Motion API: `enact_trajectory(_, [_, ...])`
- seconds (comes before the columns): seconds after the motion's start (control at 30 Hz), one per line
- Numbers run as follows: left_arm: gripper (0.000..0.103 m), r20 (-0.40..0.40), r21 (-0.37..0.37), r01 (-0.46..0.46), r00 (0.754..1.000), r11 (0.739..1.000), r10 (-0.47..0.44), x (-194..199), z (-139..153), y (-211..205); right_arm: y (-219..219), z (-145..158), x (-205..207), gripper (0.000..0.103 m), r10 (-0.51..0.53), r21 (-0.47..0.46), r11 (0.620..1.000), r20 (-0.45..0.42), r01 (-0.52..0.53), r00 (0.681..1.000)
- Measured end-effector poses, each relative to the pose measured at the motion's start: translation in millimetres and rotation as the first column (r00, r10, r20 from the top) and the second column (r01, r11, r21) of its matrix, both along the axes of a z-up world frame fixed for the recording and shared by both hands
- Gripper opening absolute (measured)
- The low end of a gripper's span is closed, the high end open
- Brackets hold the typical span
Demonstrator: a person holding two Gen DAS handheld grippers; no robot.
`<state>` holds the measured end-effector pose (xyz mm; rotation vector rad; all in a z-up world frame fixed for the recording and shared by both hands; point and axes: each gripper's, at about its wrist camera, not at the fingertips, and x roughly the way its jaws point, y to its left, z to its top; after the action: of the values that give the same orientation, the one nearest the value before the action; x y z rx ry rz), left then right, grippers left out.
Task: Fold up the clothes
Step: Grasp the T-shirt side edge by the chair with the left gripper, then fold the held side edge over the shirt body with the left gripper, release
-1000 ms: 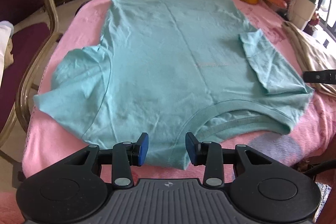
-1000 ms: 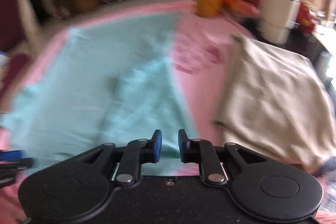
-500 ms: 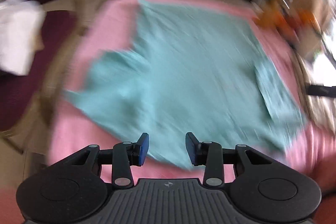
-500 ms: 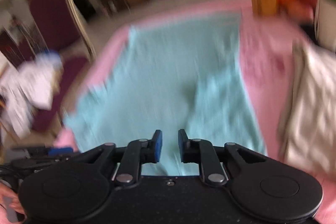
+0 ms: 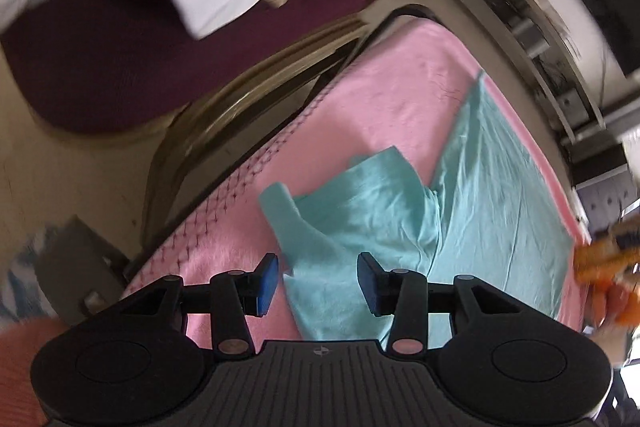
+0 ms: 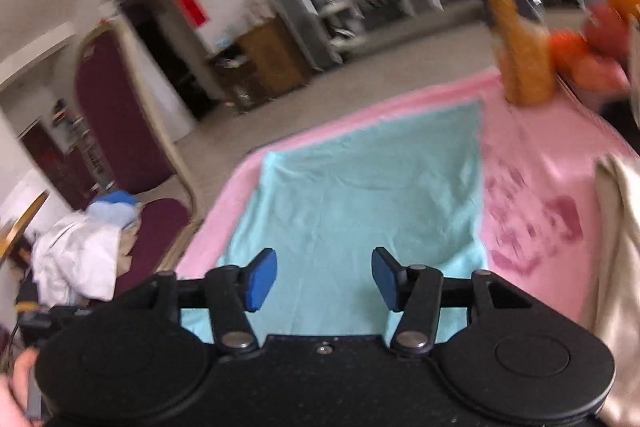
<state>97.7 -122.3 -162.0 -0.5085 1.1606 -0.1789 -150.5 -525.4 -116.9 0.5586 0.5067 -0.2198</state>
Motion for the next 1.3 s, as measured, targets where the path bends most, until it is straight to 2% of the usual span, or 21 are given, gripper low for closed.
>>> enact_trajectory(0.23, [0.041, -0.020, -0.031, -0.146, 0.989, 0.989, 0.146, 15, -15, 12, 7, 1, 0, 0.054, 0.021, -0.007, 1.000, 0.011, -0.021, 1.000])
enact_trajectory(0.3, [0.037, -0.020, -0.055, -0.180, 0.984, 0.982, 0.179, 16, -18, 14, 10, -1, 3, 0.055, 0.016, -0.012, 1.000, 0.010, -0.016, 1.000])
enact_trajectory(0.37, [0.027, -0.004, -0.062, -0.194, 0.981, 0.979, 0.194, 14, -17, 16, 8, -2, 2, 0.055, 0.005, -0.004, 1.000, 0.008, -0.005, 1.000])
enact_trajectory(0.43, [0.002, 0.028, -0.041, -0.189, 0.981, 0.981, 0.190, 10, -11, 16, 8, -3, 1, 0.055, -0.003, -0.004, 1.000, 0.001, 0.003, 1.000])
enact_trajectory(0.57, [0.001, 0.168, 0.070, -0.152, 0.976, 0.986, 0.138, -2, 11, 7, 9, -4, 0, 0.055, -0.007, -0.020, 1.000, -0.026, 0.007, 1.000])
enact_trajectory(0.67, [0.001, 0.279, 0.187, -0.104, 0.959, 0.977, 0.048, -14, 27, -10, 9, -5, -2, 0.055, -0.009, -0.022, 1.000, -0.047, 0.008, 0.999])
enact_trajectory(0.73, [0.000, 0.363, 0.290, -0.053, 0.930, 0.955, -0.059, -25, 37, -31, 8, -6, -5, 0.055, -0.017, -0.019, 1.000, -0.053, 0.016, 0.998])
enact_trajectory(0.8, [0.000, 0.438, 0.398, -0.005, 0.880, 0.918, -0.185, -38, 47, -55, 6, -6, -8, 0.055, -0.025, -0.015, 1.000, -0.059, 0.024, 0.998])
enact_trajectory(0.87, [0.000, 0.507, 0.510, 0.058, 0.786, 0.858, -0.354, -60, 55, -82, 4, -7, -10, 0.055, -0.032, -0.013, 0.999, -0.069, 0.031, 0.997])
enact_trajectory(0.93, [0.001, 0.529, 0.616, 0.136, 0.659, 0.776, -0.535, -88, 57, -111, 2, -8, -11, 0.055, -0.040, -0.010, 0.999, -0.079, 0.039, 0.996])
enact_trajectory(0.97, [0.001, 0.509, 0.672, 0.184, 0.589, 0.717, -0.628, -103, 52, -124, 1, -9, -12, 0.055, -0.045, -0.006, 0.999, -0.084, 0.044, 0.995])
enact_trajectory(1.0, [0.001, 0.477, 0.727, 0.228, 0.511, 0.648, -0.715, -119, 47, -137, -1, -10, -12, 0.055, -0.050, -0.001, 0.999, -0.088, 0.050, 0.995])
enact_trajectory(1.07, [0.002, 0.382, 0.823, 0.291, 0.352, 0.488, -0.855, -150, 31, -158, -4, -11, -13, 0.055, -0.058, 0.012, 0.998, -0.094, 0.059, 0.994])
enact_trajectory(1.1, [0.006, 0.320, 0.863, 0.311, 0.276, 0.399, -0.906, -166, 20, -164, -6, -12, -13, 0.055, -0.062, 0.018, 0.998, -0.097, 0.064, 0.993])
enact_trajectory(1.13, [0.016, 0.253, 0.895, 0.323, 0.198, 0.307, -0.947, -181, 9, -170, -7, -13, -13, 0.056, -0.067, 0.023, 0.997, -0.100, 0.070, 0.993])
enact_trajectory(1.2, [0.019, 0.154, 0.929, 0.320, 0.126, 0.187, -0.980, -199, -5, -172, -9, -14, -14, 0.057, -0.072, 0.033, 0.997, -0.104, 0.076, 0.992])
enact_trajectory(1.23, [0.022, 0.126, 0.937, 0.311, 0.117, 0.157, -0.985, -204, -9, -170, -9, -14, -15, 0.058, -0.071, 0.037, 0.996, -0.105, 0.075, 0.992])
enact_trajectory(1.27, [0.025, 0.117, 0.937, 0.313, 0.135, 0.154, -0.984, -203, -8, -167, -9, -14, -15, 0.060, -0.067, 0.042, 0.997, -0.104, 0.072, 0.992])
enact_trajectory(1.3, [0.034, 0.111, 0.936, 0.316, 0.158, 0.156, -0.981, -201, -6, -163, -9, -14, -16, 0.061, -0.063, 0.045, 0.997, -0.103, 0.068, 0.993])
